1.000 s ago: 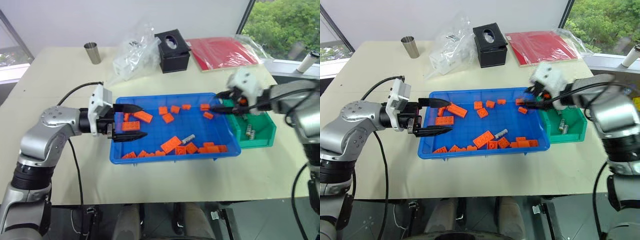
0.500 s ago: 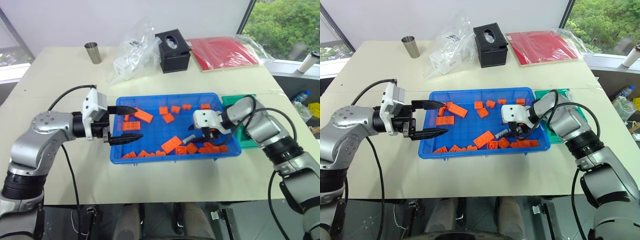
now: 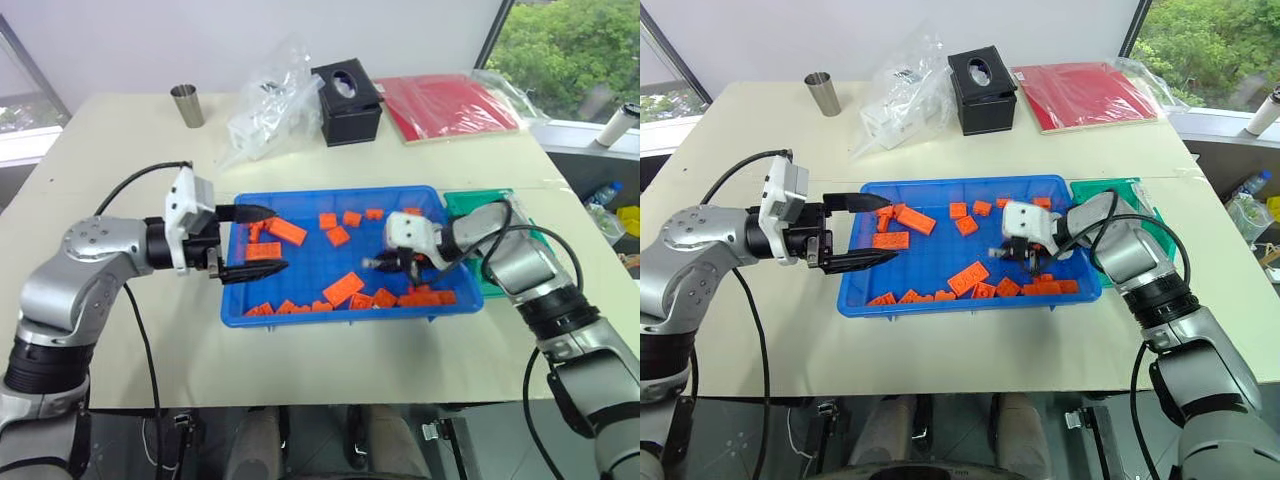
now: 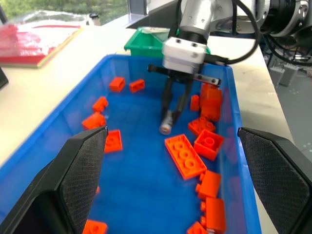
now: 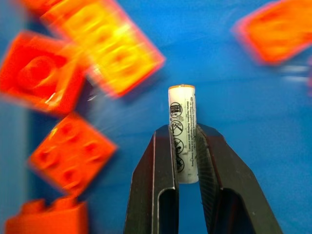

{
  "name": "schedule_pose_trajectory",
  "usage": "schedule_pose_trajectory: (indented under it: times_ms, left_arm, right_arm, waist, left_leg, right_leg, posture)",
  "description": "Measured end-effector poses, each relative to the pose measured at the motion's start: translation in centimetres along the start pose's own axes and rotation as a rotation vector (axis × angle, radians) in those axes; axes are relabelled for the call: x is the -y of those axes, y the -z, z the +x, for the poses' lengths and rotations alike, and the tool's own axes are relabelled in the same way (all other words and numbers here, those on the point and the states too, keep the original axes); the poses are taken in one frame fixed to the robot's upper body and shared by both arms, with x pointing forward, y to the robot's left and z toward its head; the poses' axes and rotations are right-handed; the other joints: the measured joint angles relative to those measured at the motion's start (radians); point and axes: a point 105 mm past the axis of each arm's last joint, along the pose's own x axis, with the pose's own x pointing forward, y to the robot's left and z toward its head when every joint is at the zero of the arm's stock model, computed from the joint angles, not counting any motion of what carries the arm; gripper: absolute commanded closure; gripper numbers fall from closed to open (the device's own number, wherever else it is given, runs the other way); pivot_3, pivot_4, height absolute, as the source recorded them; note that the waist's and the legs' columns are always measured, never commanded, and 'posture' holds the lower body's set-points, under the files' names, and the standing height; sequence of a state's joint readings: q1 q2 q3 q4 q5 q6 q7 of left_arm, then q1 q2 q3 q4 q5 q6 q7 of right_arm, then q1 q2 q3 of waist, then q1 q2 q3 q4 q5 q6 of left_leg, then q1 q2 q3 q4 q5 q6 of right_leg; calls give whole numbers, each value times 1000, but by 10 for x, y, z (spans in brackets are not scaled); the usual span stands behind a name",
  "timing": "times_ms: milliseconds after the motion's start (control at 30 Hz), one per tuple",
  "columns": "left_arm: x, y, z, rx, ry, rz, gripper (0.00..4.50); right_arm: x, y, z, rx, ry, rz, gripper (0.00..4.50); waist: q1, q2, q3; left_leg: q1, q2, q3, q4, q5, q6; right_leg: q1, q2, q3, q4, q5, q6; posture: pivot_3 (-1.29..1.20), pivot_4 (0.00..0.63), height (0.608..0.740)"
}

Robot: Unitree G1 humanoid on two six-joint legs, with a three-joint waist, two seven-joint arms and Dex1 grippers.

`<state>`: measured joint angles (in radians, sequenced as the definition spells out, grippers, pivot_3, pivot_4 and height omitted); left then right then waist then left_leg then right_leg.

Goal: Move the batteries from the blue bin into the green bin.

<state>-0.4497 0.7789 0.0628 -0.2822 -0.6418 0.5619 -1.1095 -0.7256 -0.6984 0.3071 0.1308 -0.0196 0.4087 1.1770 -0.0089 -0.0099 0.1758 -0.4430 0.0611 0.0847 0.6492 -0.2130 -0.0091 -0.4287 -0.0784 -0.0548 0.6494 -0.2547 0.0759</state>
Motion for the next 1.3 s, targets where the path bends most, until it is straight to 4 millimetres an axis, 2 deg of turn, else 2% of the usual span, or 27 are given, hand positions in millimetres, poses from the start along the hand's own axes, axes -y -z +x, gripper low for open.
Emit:
schedule_pose_trajectory:
  times_ms: [67, 133, 233, 333, 467, 533, 633, 767, 900, 1000, 1067, 1167, 1300]
  left_arm:
    - [0, 0, 2, 4, 6, -4, 0]
    - [-2, -1, 2, 5, 6, -3, 0]
    - [-5, 0, 2, 5, 3, -12, 0]
    - [-7, 2, 3, 2, 6, -22, 0]
    - [-9, 1, 7, 3, 22, -21, 0]
    - [-10, 0, 8, 7, 27, -19, 0]
    - [-12, 0, 10, 16, 30, -30, 0]
    - [-14, -2, 11, 20, 31, -25, 0]
    - [-14, -2, 10, 18, 28, -25, 0]
    - [-20, 5, -6, -23, -27, -38, 0]
    - [-30, 9, -24, -51, -99, -51, 0]
    - [-38, 15, -59, -110, -199, -55, 0]
    - [-43, 21, -82, -145, -268, -64, 0]
  right_arm:
    - [24, -10, -23, 53, 194, 101, 4480]
    - [45, -14, -55, 87, 377, 192, 4480]
    - [59, 0, -105, 61, 591, 296, 4480]
    - [50, 24, -133, 2, 690, 384, 4480]
    - [30, 45, -139, -70, 711, 464, 4480]
    - [27, 51, -144, -79, 734, 500, 3417]
    - [24, 55, -145, -87, 752, 515, 2097]
    - [23, 60, -144, -97, 763, 529, 126]
    - [17, 57, -147, -38, 691, 519, 126]
    - [-2, 54, -171, -1, 554, 465, 126]
    - [-11, 64, -196, -19, 520, 463, 126]
    - [-23, 92, -227, -49, 482, 519, 126]
    - [-30, 116, -245, -19, 462, 606, 126]
  waist:
    - [0, 0, 0]
    - [6, 0, 0]
    - [21, 0, 0]
    - [23, 0, 0]
    - [16, 0, 0]
    - [13, 0, 0]
    - [15, 0, 0]
    - [18, 0, 0]
    - [23, 0, 0]
    - [26, 0, 0]
    - [22, -1, 0]
    - [15, 0, 0]
    - [13, 0, 0]
  left_leg:
    - [0, 0, 0, 0, 0, 0]
    - [0, 0, 0, 0, 0, 0]
    - [0, 0, 0, 0, 0, 0]
    - [0, -1, 0, 0, 0, 0]
    - [0, 0, 0, 0, 0, 0]
    - [0, 0, 0, 0, 0, 0]
    - [0, 0, 0, 0, 0, 0]
    - [0, -1, 0, 0, 0, 0]
    - [0, -1, 0, 0, 0, 0]
    - [-1, -2, -1, -1, -1, 1]
    - [0, -2, -1, -1, -1, 1]
    - [2, -1, 0, 0, -1, 1]
    - [3, 0, 1, 0, -1, 1]
  right_leg:
    - [0, 0, 0, 0, 0, 0]
    - [0, 0, 0, 0, 0, 0]
    - [0, -1, 0, -1, 0, 0]
    - [0, -1, 0, -1, 0, 0]
    - [0, -1, 0, 0, 0, 0]
    - [0, 0, 0, -1, 0, 0]
    - [0, 0, 0, -1, 0, 0]
    - [0, -1, 0, -1, 0, 0]
    - [0, -1, 0, -1, 0, 0]
    - [1, -1, 0, -2, -1, 1]
    - [1, -1, 0, -2, -1, 1]
    - [2, -1, 0, -2, -2, -2]
    - [3, -1, 0, -2, -3, -3]
  posture:
    - [0, 150, 736]
    - [0, 150, 736]
    - [0, 150, 736]
    - [0, 150, 736]
    - [0, 150, 736]
    - [0, 150, 736]
    - [0, 150, 736]
    - [0, 150, 736]
    - [0, 150, 736]
    - [0, 150, 736]
    - [0, 150, 736]
    - [0, 150, 736]
    - [0, 150, 736]
